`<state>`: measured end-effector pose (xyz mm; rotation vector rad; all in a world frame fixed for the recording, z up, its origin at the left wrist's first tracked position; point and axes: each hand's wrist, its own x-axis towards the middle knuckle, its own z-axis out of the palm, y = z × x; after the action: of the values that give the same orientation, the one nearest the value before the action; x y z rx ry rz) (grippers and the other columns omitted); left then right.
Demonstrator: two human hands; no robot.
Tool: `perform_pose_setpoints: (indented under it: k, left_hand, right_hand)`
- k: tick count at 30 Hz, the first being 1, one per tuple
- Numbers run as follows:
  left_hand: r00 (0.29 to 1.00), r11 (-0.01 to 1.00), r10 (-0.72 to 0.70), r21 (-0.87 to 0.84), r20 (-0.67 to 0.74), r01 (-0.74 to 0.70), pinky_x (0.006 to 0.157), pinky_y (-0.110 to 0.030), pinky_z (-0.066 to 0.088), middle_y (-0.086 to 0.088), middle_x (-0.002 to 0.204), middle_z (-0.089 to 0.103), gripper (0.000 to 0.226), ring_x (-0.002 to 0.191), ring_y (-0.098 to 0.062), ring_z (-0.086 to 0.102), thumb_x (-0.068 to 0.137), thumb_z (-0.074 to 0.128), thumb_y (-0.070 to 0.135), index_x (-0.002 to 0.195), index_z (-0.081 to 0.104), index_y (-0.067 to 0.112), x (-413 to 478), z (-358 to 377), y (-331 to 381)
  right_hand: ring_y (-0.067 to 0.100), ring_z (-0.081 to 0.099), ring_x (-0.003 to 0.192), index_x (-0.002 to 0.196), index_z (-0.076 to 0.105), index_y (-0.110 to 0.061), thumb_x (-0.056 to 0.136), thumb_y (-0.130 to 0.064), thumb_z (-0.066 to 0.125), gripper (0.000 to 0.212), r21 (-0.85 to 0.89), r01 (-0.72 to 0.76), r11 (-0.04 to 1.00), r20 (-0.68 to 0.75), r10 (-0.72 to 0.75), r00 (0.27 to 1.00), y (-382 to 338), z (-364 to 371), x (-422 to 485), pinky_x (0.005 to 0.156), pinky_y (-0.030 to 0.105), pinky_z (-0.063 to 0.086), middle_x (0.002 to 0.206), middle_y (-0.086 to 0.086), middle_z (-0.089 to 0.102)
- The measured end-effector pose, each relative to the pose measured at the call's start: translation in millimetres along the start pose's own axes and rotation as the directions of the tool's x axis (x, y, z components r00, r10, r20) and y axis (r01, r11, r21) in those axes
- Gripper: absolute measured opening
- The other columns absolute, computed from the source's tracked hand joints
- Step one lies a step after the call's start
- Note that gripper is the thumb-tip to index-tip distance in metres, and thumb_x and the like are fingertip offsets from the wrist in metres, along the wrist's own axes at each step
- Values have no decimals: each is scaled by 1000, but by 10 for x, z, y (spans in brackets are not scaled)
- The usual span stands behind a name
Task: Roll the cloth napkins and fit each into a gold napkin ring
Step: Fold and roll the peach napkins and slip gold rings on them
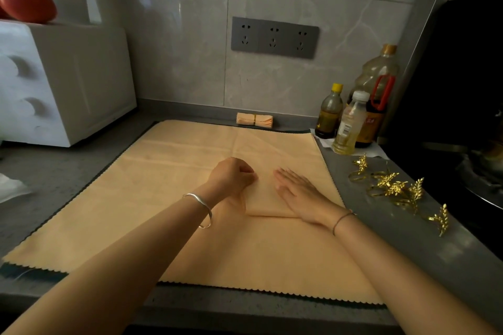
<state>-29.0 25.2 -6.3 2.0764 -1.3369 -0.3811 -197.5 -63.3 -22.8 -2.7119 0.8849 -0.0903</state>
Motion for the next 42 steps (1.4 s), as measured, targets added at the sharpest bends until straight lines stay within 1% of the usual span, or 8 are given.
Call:
perform_pose_setpoints:
  k: [4, 7, 10, 18, 22, 27, 34, 42]
  left_hand:
    - [958, 842, 238, 459, 160, -285, 107, -38, 35, -4, 141, 45, 45, 130, -25, 37, 98, 37, 34, 141, 38, 20, -182, 49, 130]
    - [927, 803, 194, 490, 322, -338, 117, -41, 4, -1, 158, 6, 58, 145, -24, 1, 100, 20, 46, 150, 8, 20, -349, 129, 110]
    - [932, 834, 167, 459, 321, -308, 117, -37, -3, 3, 158, -8, 61, 145, -20, -9, 98, 13, 51, 150, -3, 25, -429, 216, -7]
    - [920, 852, 208, 400, 332, -337, 117, -42, -3, 4, 158, -6, 51, 145, -21, -8, 98, 15, 51, 147, 3, 43, -466, 190, -17]
    - [906, 843, 220, 398, 361, -363, 117, -44, -5, 3, 158, -7, 55, 145, -23, -10, 93, 14, 60, 145, 2, 48, -481, 157, -9]
    - [890, 730, 244, 530, 387, -430, 117, -44, -1, 1, 158, 5, 70, 145, -24, 1, 87, 22, 70, 148, 6, 40, -525, 74, 91]
    - [848, 452, 355, 722, 392, -523, 102, -40, 40, -6, 144, 40, 53, 125, -27, 46, 100, 23, 45, 146, 26, 17, -636, 61, 212]
    - [793, 411, 442, 691, 419, -595, 98, -40, 43, -5, 146, 40, 47, 122, -25, 50, 102, 24, 33, 146, 24, 16, -773, -77, 135]
  right_hand:
    - [5, -3, 144, 150, 9, -24, 103, -36, 17, 50, -10, 7, 1000, -3, -7, 1000, 38, 39, 43, 114, 22, -3, 158, -10, 1]
    - [5, -1, 144, 150, 11, -24, 103, -32, 19, 48, 11, 13, 1000, -10, -13, 1000, 57, 47, 57, 112, 20, -2, 158, -9, 4]
    - [5, 0, 144, 150, 12, -23, 103, -28, 20, 48, 11, 18, 1000, -10, -18, 1000, 64, 46, 63, 114, 22, -2, 158, -9, 5]
    - [-6, 11, 137, 144, 33, -25, 102, -34, 28, 44, 137, 155, 978, -96, -142, 985, 139, -63, -266, 112, 14, 4, 150, -15, 25]
    - [-7, 21, 136, 139, 40, -33, 98, -41, 37, 42, 133, 167, 977, -48, -162, 986, 262, -160, -534, 116, 23, 17, 147, -18, 33]
    - [-1, 27, 136, 143, 36, -32, 90, -40, 52, 56, -74, 189, 979, 9, -189, 982, 208, -292, -645, 112, 18, 19, 149, -17, 32]
    - [8, 45, 126, 136, 48, -30, 85, -32, 56, 52, -183, 150, 972, -106, -172, 979, 101, -281, -603, 103, 19, 31, 140, -11, 48]
    - [17, 59, 106, 125, 60, -28, 89, -13, 55, 39, -172, 181, 968, -288, -225, 931, 45, -177, -760, 87, 22, 40, 119, -2, 65]
